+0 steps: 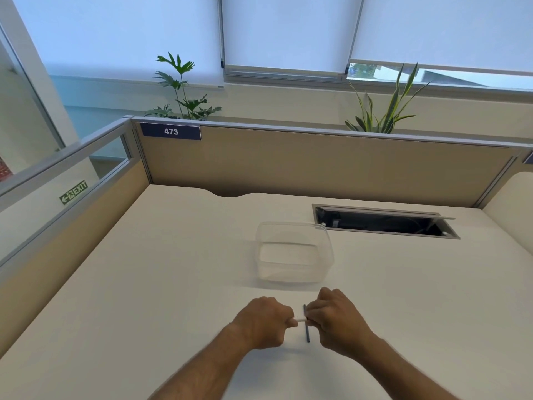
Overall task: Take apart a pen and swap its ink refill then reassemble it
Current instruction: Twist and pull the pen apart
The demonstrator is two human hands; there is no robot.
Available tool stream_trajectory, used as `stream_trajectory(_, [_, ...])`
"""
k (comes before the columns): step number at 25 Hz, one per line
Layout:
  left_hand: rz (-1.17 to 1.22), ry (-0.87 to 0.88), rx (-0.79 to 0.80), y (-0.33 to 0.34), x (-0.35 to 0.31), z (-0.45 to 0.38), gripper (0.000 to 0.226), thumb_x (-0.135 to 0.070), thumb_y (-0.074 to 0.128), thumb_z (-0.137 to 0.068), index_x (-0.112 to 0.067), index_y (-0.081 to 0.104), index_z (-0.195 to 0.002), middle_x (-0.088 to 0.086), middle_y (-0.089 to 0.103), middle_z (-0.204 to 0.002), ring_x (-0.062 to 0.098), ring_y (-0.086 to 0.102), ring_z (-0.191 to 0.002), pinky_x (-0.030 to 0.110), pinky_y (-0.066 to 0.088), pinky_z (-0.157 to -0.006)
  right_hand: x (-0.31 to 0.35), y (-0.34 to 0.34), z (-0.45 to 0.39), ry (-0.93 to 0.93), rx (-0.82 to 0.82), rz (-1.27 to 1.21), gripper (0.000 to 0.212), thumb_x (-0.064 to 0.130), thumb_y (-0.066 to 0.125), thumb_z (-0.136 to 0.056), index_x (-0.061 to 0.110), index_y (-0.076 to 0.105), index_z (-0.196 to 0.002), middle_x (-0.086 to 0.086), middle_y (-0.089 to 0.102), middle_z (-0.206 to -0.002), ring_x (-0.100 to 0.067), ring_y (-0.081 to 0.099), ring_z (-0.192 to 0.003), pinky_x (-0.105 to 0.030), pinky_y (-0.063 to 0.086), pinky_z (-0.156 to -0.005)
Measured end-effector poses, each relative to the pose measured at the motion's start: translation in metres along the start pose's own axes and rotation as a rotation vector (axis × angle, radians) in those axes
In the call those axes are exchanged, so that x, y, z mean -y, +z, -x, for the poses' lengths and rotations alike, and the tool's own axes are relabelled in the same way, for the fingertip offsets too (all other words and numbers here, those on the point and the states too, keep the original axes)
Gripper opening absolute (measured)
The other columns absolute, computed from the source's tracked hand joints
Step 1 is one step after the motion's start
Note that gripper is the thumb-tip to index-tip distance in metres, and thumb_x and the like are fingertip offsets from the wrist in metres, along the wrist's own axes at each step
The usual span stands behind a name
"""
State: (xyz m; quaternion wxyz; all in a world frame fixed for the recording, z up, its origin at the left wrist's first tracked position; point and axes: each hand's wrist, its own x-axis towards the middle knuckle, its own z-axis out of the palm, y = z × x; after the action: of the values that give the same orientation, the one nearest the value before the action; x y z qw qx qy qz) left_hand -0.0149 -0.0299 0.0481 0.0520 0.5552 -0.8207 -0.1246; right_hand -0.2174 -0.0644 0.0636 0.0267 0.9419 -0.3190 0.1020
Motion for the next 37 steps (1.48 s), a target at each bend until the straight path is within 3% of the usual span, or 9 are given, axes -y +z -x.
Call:
stream_trajectory(6, [0.426,-0.179,0.27,-0.009,0.003,-0.002,0.032,-0.035,0.044,-0.1,-0.024,0.069,-0.084,-0.003,0.063,-0.063,0.022,0.063,-0.06,0.027,0.051,-0.056,0.002,0.01,0.009,-0.074,-0.099,0.059,0.014,0.021,0.079,-0.076,0.023,0.066,-0.071,0.015,0.067,-0.078,-0.018,0.054,-0.065,-0.029,0.046,-0.059])
stream_trajectory(8, [0.361,-0.145,0.241,-0.009,0.005,-0.005,0.031,-0.035,0.043,-0.101,-0.023,0.07,-0.089,-0.002,0.068,-0.073,0.02,0.064,-0.069,0.033,0.054,-0.069,0.003,0.003,0.005,0.004,0.022,0.031,0.017,0.034,0.082,-0.074,0.027,0.071,-0.085,0.016,0.071,-0.095,-0.016,0.061,-0.075,-0.028,0.051,-0.06])
stream_trajectory(11, [0.215,-0.077,0.166,-0.006,0.005,-0.008,0.029,-0.034,0.043,-0.1,-0.025,0.069,-0.096,0.002,0.073,-0.097,0.023,0.064,-0.087,0.039,0.052,-0.079,0.002,0.0,-0.003,0.083,0.298,-0.102,0.035,0.049,0.052,-0.094,0.024,0.062,-0.117,0.008,0.06,-0.13,-0.021,0.059,-0.108,-0.036,0.052,-0.084])
stream_trajectory(13, [0.139,-0.038,0.114,-0.003,0.002,-0.01,0.024,-0.035,0.044,-0.098,-0.027,0.066,-0.101,0.004,0.072,-0.101,0.026,0.063,-0.089,0.039,0.05,-0.076,0.001,-0.002,-0.007,0.095,0.394,-0.188,0.036,0.045,0.039,-0.101,0.019,0.062,-0.109,0.001,0.064,-0.117,-0.024,0.058,-0.102,-0.039,0.051,-0.083])
stream_trajectory(20, [0.142,0.045,0.035,0.004,-0.003,-0.01,0.024,-0.04,0.05,-0.096,-0.027,0.068,-0.106,0.003,0.074,-0.095,0.028,0.061,-0.08,0.04,0.053,-0.07,-0.005,-0.002,-0.012,0.216,0.502,-0.069,0.017,0.024,0.053,-0.096,0.016,0.068,-0.093,-0.013,0.069,-0.09,-0.024,0.046,-0.069,-0.031,0.031,-0.053])
stream_trajectory(28, [0.158,0.059,0.075,0.001,-0.001,-0.01,0.023,-0.033,0.049,-0.098,-0.029,0.066,-0.114,0.005,0.074,-0.102,0.03,0.062,-0.085,0.042,0.053,-0.075,-0.001,0.0,-0.014,0.276,0.424,-0.034,0.026,0.044,0.069,-0.084,0.019,0.071,-0.091,-0.007,0.072,-0.088,-0.024,0.052,-0.071,-0.03,0.035,-0.06])
stream_trajectory(32, [0.167,0.067,0.061,0.001,0.0,-0.011,0.022,-0.032,0.05,-0.098,-0.027,0.068,-0.11,0.004,0.075,-0.1,0.029,0.063,-0.083,0.043,0.053,-0.076,0.0,-0.005,-0.012,0.335,0.405,-0.167,0.045,0.054,0.078,-0.068,0.026,0.053,-0.093,0.009,0.061,-0.095,-0.018,0.054,-0.085,-0.028,0.038,-0.06])
stream_trajectory(34, [0.17,0.075,0.04,0.0,0.0,-0.011,0.021,-0.031,0.051,-0.097,-0.027,0.068,-0.108,0.004,0.075,-0.098,0.028,0.063,-0.081,0.04,0.052,-0.072,-0.001,-0.009,-0.01,0.336,0.49,-0.272,0.057,0.06,0.071,-0.073,0.027,0.054,-0.116,0.011,0.06,-0.117,-0.016,0.055,-0.105,-0.031,0.046,-0.079])
stream_trajectory(37, [0.153,0.075,0.029,0.0,0.001,-0.01,0.019,-0.03,0.05,-0.098,-0.027,0.067,-0.104,0.005,0.074,-0.095,0.027,0.057,-0.076,0.034,0.042,-0.065,-0.001,-0.014,-0.012,0.292,0.606,-0.33,0.031,0.048,0.049,-0.095,0.022,0.061,-0.107,-0.002,0.066,-0.111,-0.023,0.059,-0.1,-0.039,0.048,-0.083])
